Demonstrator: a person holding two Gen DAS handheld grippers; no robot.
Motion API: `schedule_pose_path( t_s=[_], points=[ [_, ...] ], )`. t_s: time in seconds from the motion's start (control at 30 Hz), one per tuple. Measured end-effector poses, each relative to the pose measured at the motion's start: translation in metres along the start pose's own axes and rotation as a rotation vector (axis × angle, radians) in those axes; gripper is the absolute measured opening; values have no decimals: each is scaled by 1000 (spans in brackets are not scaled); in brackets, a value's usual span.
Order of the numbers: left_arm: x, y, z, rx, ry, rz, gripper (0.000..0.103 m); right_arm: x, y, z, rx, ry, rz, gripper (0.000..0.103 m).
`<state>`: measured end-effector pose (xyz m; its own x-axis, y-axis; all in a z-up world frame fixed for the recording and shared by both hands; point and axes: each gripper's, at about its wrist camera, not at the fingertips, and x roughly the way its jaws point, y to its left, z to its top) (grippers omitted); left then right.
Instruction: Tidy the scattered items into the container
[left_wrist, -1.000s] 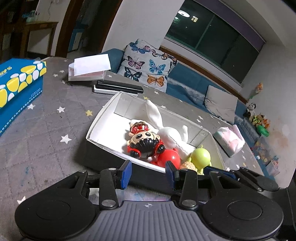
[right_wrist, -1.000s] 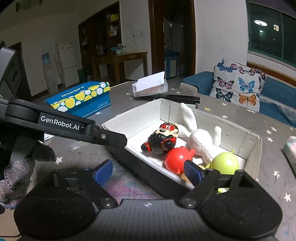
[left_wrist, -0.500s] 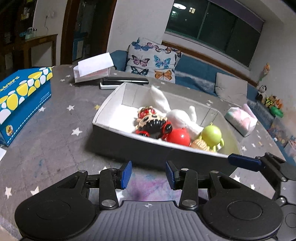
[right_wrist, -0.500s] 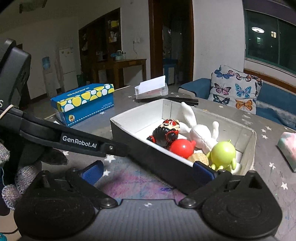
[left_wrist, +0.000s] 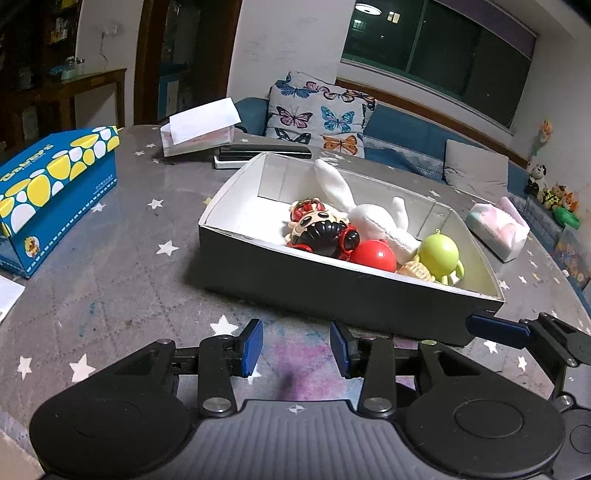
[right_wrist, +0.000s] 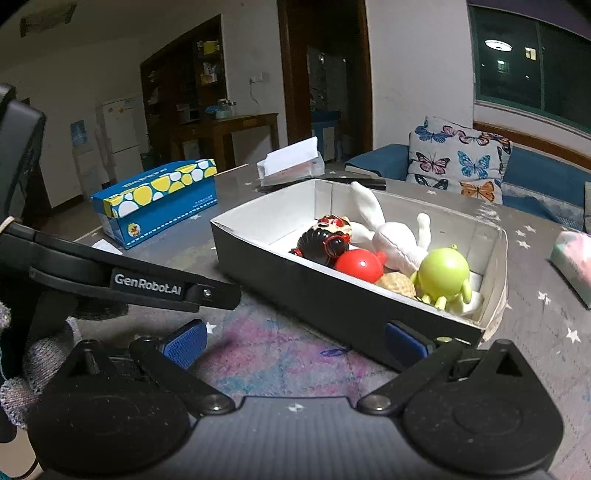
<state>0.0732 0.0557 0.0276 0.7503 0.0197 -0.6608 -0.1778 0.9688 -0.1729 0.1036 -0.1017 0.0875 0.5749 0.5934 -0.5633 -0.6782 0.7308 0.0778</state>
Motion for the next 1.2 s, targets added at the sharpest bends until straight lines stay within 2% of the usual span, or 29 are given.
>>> schedule_pose_path(
  t_s=[0.17,0.47,0.77,1.2],
  points=[
    [-2,-6,-5,57,-41,46,42,5,-1,-6,23,13,-17,103],
    [2,-11,-9,78,-31,45,42,11,-5,-13,68,25,-77,103],
    [4,-17,-9,129,-39,84,43,14,-4,-17,67,35,-140,103],
    [14,-19,-6,136,-23,90,42,23,-7,-13,76,57,-210,103]
  ],
)
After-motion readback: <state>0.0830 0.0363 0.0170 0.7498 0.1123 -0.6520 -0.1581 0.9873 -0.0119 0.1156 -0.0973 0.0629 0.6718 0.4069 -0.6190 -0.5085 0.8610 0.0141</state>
